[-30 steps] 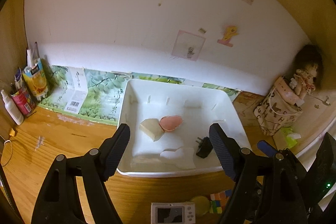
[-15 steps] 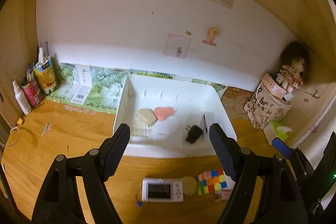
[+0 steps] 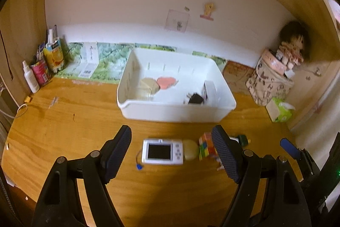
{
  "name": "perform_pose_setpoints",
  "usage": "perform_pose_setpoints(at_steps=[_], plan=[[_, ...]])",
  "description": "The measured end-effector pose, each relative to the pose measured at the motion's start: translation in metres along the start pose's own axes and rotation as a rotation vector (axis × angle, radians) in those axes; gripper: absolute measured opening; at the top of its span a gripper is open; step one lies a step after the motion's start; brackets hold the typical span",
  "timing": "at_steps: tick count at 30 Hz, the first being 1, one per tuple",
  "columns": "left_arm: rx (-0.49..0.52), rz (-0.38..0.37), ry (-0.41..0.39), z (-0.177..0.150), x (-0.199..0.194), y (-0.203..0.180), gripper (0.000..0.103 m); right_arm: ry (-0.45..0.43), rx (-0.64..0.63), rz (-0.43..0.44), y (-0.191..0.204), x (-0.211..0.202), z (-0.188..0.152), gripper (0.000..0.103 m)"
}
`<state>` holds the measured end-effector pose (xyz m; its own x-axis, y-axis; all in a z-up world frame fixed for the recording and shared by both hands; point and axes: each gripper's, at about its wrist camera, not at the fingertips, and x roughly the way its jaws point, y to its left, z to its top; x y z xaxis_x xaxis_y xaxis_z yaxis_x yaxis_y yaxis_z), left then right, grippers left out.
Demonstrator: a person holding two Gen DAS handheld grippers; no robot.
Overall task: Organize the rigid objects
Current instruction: 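Withdraw both tools from the tray toward the remaining desk items, then grasp the Rubik's cube with the left tool while the right approaches the pink hair roller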
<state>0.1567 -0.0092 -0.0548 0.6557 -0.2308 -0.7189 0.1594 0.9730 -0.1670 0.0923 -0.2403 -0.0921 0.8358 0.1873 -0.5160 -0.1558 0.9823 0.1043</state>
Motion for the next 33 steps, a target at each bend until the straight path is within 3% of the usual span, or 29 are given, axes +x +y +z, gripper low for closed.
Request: perform_pose_setpoints(at_steps=[9,23,33], plan=[[0.016,0.009,0.158,-0.026,0.014,-0.015,0.081,0.078,0.040,-0.045,-0.009,-0.016,-0.041,0.081],[0.042,-0.022,0.346,-0.024,0.059,-0.049,0.081,0.161,0.105,-0.119,-0.034,-0.023,-0.071,0.081],[0.014,-0.051,0.445,-0.015,0.108,-0.063,0.081,0.218,0.023,-0.144,-0.036,-0.009,-0.079,0.081]])
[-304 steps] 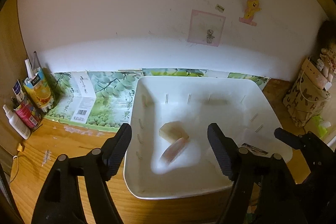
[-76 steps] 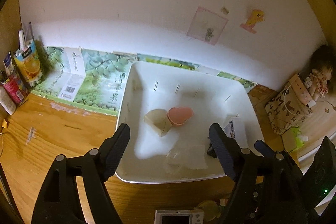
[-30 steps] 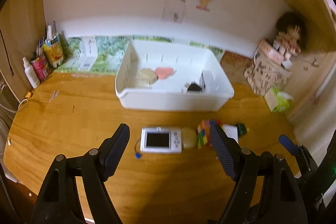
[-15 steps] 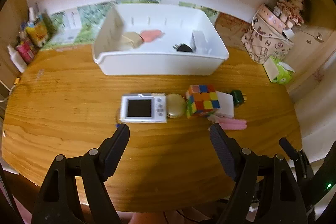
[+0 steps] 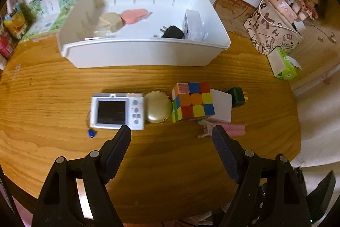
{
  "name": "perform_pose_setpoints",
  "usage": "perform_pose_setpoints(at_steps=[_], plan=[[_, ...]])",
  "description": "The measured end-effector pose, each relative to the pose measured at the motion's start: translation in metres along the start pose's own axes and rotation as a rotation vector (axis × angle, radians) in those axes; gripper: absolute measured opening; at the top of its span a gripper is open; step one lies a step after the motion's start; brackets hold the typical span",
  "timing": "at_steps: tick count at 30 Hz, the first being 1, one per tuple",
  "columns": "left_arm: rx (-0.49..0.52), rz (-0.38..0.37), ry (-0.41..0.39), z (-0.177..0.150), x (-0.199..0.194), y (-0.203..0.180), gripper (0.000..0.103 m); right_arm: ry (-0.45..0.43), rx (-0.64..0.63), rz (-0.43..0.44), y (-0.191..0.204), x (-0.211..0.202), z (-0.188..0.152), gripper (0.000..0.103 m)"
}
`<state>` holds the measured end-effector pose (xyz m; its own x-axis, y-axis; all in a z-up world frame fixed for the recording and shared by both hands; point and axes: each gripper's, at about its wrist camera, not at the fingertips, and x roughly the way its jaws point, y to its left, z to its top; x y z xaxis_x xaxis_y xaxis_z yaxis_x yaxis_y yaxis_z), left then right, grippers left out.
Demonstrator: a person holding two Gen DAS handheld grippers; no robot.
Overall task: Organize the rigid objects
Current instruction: 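Grasp the Rubik's cube with the left tool while the right approaches the pink hair roller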
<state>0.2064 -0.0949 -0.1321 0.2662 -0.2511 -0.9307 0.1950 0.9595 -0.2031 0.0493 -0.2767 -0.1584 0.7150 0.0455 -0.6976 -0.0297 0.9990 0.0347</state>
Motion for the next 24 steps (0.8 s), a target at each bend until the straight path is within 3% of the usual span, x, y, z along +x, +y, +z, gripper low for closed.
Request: perform_pose_setpoints(at_steps=[8,24], plan=[[-0.036,-0.014,0.095,0.020,0.032,-0.011,0.081,0.057,-0.162,-0.009,0.015,0.020,-0.004,0.081],[-0.105,-0.064,0.267,0.045,0.078,-0.020,0.081,0.161,-0.305,0.077,0.016,0.064,0.023,0.081]])
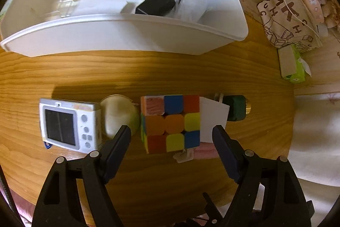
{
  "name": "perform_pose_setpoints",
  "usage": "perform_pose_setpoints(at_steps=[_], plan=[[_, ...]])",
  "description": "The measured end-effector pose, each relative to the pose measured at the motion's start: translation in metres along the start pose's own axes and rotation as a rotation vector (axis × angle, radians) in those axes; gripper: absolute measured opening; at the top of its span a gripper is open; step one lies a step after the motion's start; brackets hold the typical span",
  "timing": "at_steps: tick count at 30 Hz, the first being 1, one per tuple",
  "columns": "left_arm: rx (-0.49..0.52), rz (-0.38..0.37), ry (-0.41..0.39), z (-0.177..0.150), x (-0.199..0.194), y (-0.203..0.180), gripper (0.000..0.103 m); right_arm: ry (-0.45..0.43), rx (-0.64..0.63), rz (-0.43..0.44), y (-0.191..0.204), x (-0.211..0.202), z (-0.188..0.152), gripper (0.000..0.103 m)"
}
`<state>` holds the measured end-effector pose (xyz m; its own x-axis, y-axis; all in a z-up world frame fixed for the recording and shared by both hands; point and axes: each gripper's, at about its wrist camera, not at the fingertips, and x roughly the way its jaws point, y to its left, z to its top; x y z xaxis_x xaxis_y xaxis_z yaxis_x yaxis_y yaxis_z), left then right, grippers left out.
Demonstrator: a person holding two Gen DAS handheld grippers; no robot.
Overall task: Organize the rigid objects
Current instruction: 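Grasp the Rubik's cube with the left tool while the right approaches the pink hair roller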
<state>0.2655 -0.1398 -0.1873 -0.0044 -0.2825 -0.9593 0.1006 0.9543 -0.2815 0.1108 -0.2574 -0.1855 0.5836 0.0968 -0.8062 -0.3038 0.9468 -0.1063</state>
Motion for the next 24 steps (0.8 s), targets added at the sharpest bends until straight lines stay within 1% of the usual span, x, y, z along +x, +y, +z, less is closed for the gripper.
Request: perform_pose_setpoints(at_steps=[6,9,17,24], plan=[[-0.006,-0.005,0.048,0.011,0.012,-0.006,0.081,0.039,-0.088,0.027,-0.006,0.014,0.010,0.081],[-0.007,0.010,0.061,0.016,0.015,-0.008,0.081,0.058,-0.123,0.034,-0.008,0.022,0.016,0.081],[-0.035,0.010,0.095,0.023,0.024,-0.004,0.081,0.095,-0.164,0.084,-0.012,0.040,0.023,0.081],[-0.037,-0.013,0.109,0.026,0.028,-0.002,0.080,0.129,-0.186,0.117,-0.012,0.054,0.029,0.081]])
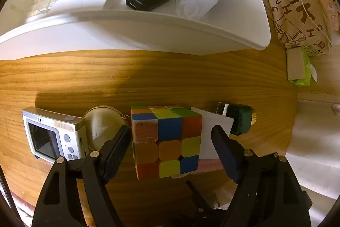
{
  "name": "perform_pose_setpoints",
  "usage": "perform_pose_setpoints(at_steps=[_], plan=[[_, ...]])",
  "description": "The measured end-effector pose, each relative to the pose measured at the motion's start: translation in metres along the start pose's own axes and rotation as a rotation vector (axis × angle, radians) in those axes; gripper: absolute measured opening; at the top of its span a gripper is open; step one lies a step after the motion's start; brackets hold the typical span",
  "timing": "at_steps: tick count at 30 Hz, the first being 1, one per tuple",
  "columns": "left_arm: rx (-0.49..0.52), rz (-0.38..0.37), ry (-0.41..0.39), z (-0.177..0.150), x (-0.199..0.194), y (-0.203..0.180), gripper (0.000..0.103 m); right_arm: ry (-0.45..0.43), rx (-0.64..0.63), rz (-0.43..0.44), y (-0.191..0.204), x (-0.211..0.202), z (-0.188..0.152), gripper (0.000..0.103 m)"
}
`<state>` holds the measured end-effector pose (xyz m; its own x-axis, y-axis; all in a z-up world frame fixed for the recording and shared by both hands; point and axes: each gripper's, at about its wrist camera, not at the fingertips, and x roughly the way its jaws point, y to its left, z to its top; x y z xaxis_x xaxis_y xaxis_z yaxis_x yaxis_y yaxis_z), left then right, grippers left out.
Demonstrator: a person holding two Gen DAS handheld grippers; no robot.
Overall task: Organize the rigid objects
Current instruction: 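Grasp the Rubik's cube with the left tool while the right approaches the pink hair roller, then grasp the pink hair roller with the right tool while the left holds the cube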
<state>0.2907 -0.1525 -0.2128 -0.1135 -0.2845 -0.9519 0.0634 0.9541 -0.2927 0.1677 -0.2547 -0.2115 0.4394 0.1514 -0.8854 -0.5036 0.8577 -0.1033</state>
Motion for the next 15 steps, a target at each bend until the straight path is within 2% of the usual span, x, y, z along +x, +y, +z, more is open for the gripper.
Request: perform_pose_setpoints(at_steps=[4,10,15], plan=[[-0.001,0.000,0.005,0.002,0.001,-0.001,0.078,0.017,-0.012,0.014,0.000,0.005,0.003,0.081],[-0.009,0.021,0.008,0.002,-0.002,0.005,0.067,0.044,-0.038,0.027,-0.004,0.015,0.009,0.081],[-0.008,0.011,0.008,0.002,-0.004,0.009,0.067,0.055,-0.066,0.036,-0.005,0.019,0.012,0.080]])
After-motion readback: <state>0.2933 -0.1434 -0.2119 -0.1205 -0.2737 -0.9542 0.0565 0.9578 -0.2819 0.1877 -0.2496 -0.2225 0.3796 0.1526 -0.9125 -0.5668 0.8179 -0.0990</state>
